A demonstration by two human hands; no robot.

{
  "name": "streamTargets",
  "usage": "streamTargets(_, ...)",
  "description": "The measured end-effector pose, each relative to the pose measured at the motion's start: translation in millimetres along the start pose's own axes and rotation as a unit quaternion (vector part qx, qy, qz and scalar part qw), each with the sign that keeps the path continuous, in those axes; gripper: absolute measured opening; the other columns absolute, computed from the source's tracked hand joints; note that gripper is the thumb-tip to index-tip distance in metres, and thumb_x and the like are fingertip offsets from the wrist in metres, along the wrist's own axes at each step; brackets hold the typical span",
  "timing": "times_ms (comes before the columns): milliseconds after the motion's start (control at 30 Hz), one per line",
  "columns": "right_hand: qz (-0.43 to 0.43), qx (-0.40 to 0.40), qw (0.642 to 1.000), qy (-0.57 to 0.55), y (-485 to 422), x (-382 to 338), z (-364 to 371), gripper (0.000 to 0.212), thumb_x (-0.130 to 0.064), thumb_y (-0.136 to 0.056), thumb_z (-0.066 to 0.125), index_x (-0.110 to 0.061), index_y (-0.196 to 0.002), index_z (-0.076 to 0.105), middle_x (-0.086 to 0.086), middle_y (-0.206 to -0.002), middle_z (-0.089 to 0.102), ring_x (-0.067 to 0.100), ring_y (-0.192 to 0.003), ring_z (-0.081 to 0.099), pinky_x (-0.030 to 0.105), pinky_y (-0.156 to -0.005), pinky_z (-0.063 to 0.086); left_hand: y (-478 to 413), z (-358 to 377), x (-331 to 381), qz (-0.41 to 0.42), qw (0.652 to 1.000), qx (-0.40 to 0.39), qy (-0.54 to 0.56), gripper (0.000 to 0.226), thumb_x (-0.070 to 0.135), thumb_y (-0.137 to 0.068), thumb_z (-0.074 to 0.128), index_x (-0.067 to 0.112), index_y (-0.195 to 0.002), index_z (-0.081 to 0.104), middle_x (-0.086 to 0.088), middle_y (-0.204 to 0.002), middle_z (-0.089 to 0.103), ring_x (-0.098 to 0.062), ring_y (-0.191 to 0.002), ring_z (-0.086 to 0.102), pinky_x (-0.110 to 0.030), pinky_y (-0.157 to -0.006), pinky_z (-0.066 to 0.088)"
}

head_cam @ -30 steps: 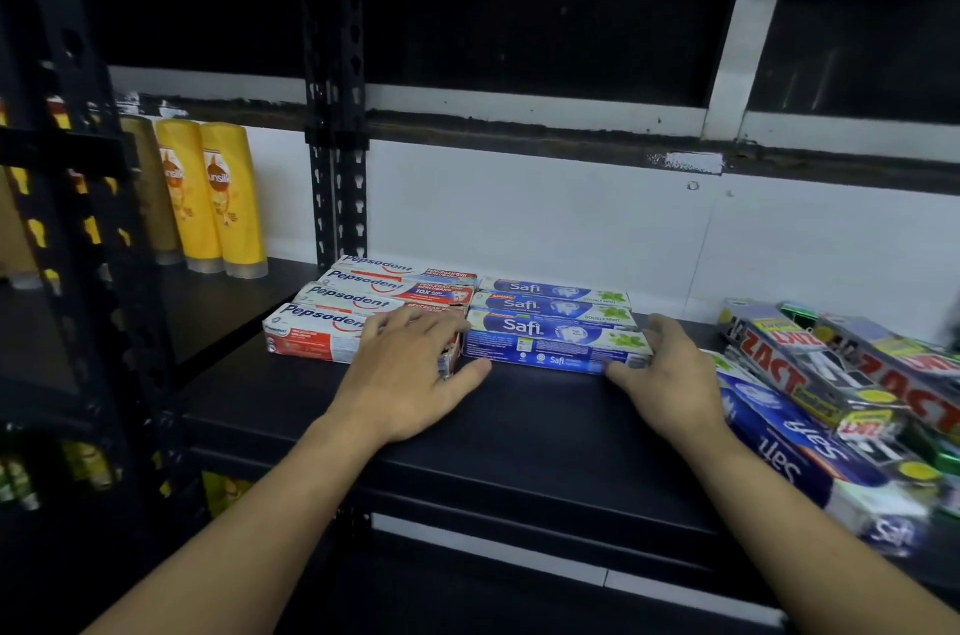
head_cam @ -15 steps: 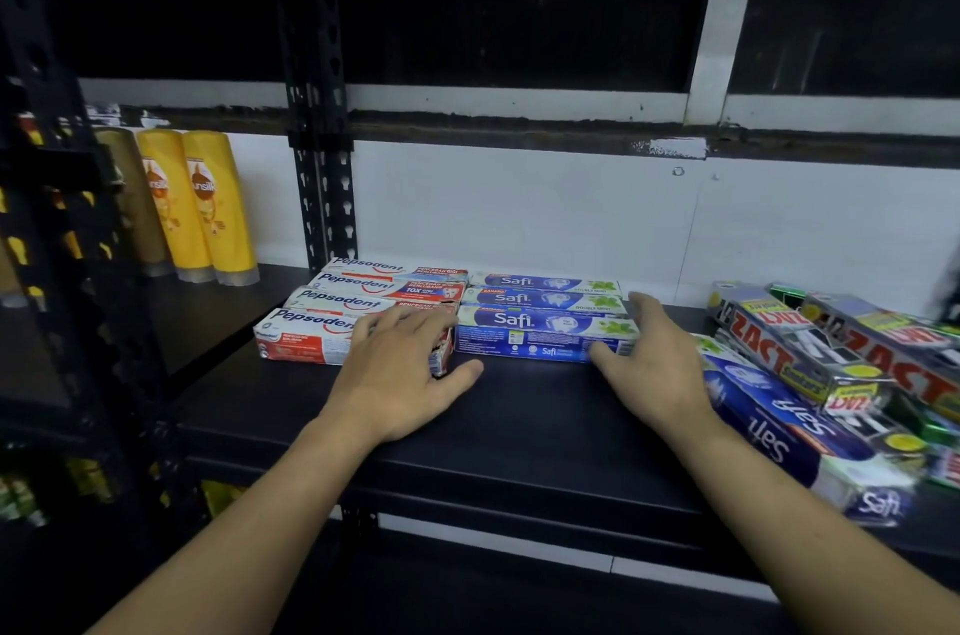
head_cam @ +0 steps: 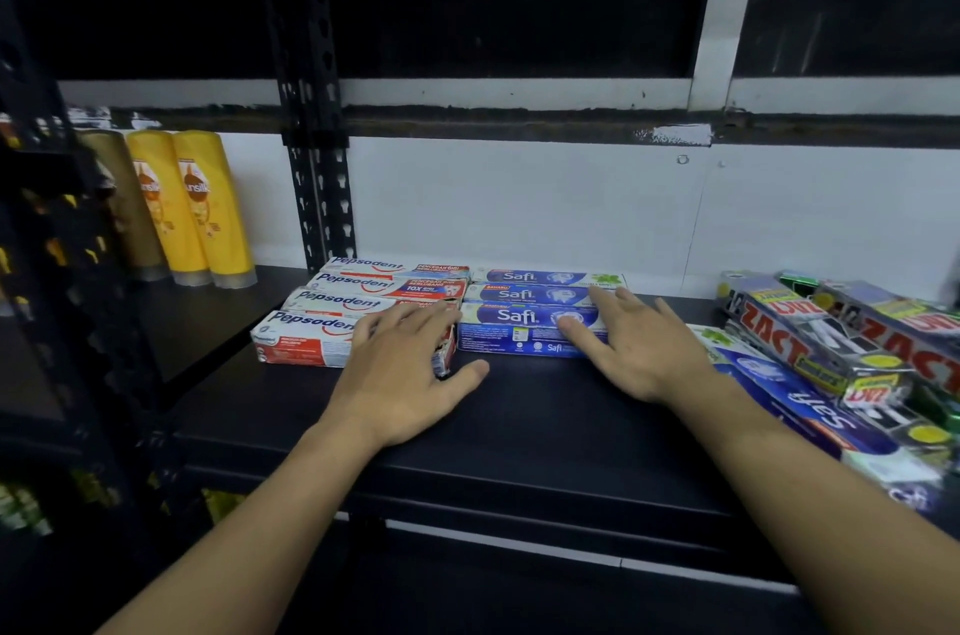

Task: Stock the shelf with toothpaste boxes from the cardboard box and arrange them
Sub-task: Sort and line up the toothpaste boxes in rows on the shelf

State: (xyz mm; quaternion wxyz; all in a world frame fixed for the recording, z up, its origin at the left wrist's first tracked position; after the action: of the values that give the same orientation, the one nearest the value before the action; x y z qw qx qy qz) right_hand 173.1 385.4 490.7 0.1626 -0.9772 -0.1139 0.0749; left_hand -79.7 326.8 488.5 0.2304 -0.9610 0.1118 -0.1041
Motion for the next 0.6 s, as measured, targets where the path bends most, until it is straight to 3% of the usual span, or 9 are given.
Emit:
streamTargets(167,0.015,-0.003,1.0,0.015,4.2,-1.3,-2.1,0.089,-0.079,-0.086,0.008,-0.021,-0.151,0.028,-0.001,-0.155,0.036,0.014,-0.146,0.027,0.049,-0.119,0.016,0.2,0.4,0.3,0.002,1.0,0.002,0.004,0.081,0.081,-0.078,0.025,0.038,-0.146,0.037,0.019,-0.154,0.035,-0.006,-0.142,0.022,-0.034,-0.114,0.008)
streamTargets(467,0.008,0.01,0.999,0.029,9.8,-1.4,-7.2,0.088,-0.079,-0.087,0.009,-0.023,-0.153,0.024,-0.003,-0.159,0.03,0.018,-0.149,0.019,0.049,-0.12,0.015,0.5,-1.0,1.6,-0.001,1.0,0.004,-0.002,0.068,0.072,-0.088,0.042,0.037,-0.146,0.039,0.017,-0.153,0.038,-0.008,-0.142,0.026,-0.035,-0.115,0.008)
streamTargets(533,0.004,0.034,0.999,0.024,17.9,-3.6,-16.1,0.083,-0.076,-0.09,0.016,-0.023,-0.152,0.026,-0.004,-0.158,0.03,0.02,-0.148,0.021,0.048,-0.119,0.017,0.7,-0.8,0.9,-0.001,1.0,0.007,0.002,0.067,0.071,-0.089,0.042,0.036,-0.145,0.039,0.017,-0.152,0.038,-0.009,-0.141,0.026,-0.035,-0.115,0.009)
streamTargets(600,-0.002,0.077,0.996,0.037,33.9,-7.8,-31.9,0.071,-0.065,-0.093,0.034,-0.018,-0.147,0.036,-0.001,-0.151,0.042,0.024,-0.141,0.033,0.044,-0.116,0.026,-0.2,-0.2,-0.5,0.0,1.0,0.008,-0.005,0.066,0.07,-0.09,0.041,0.036,-0.146,0.039,0.016,-0.153,0.038,-0.008,-0.141,0.027,-0.034,-0.115,0.009)
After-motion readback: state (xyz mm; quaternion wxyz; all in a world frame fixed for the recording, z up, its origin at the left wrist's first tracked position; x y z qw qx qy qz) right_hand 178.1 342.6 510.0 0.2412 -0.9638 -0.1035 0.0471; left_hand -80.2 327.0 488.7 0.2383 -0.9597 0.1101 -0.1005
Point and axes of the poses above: each hand's wrist, its own y-axis away from the middle knuckle, its own z-axis out of the palm, x = y × z, the point moved 5 cm from there along -y, towards the middle knuckle
